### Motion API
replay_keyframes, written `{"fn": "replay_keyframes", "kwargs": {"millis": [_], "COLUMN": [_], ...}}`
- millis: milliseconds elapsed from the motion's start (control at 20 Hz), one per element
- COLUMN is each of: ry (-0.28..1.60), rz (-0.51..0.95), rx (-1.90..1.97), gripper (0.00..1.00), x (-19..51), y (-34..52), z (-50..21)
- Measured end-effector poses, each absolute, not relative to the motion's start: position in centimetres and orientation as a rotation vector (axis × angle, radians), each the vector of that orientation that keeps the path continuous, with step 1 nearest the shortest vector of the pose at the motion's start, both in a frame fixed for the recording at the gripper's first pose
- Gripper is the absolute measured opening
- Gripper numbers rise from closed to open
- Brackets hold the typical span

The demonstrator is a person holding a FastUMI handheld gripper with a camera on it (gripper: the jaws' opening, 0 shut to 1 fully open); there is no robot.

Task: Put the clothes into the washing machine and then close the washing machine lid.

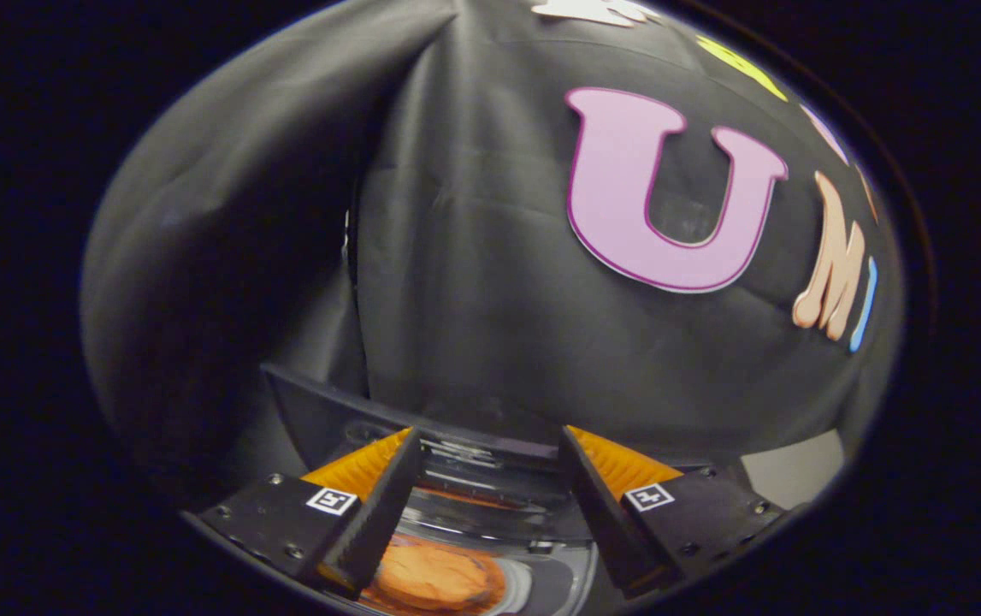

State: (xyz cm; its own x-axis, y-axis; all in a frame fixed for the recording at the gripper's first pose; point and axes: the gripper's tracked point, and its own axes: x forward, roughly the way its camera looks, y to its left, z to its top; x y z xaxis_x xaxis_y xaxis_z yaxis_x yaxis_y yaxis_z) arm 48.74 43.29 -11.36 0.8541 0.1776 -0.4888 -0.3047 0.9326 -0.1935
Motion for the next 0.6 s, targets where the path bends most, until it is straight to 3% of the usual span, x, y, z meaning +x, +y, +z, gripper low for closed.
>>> {"fn": "replay_keyframes", "kwargs": {"millis": [300, 600], "ry": [0.521, 0.515], "rz": [0.258, 0.190], "rx": [-0.021, -0.081], "gripper": [0.98, 0.96], "x": [48.83, 48.77], "y": [43.62, 43.80], "z": [-10.79, -10.59]}}
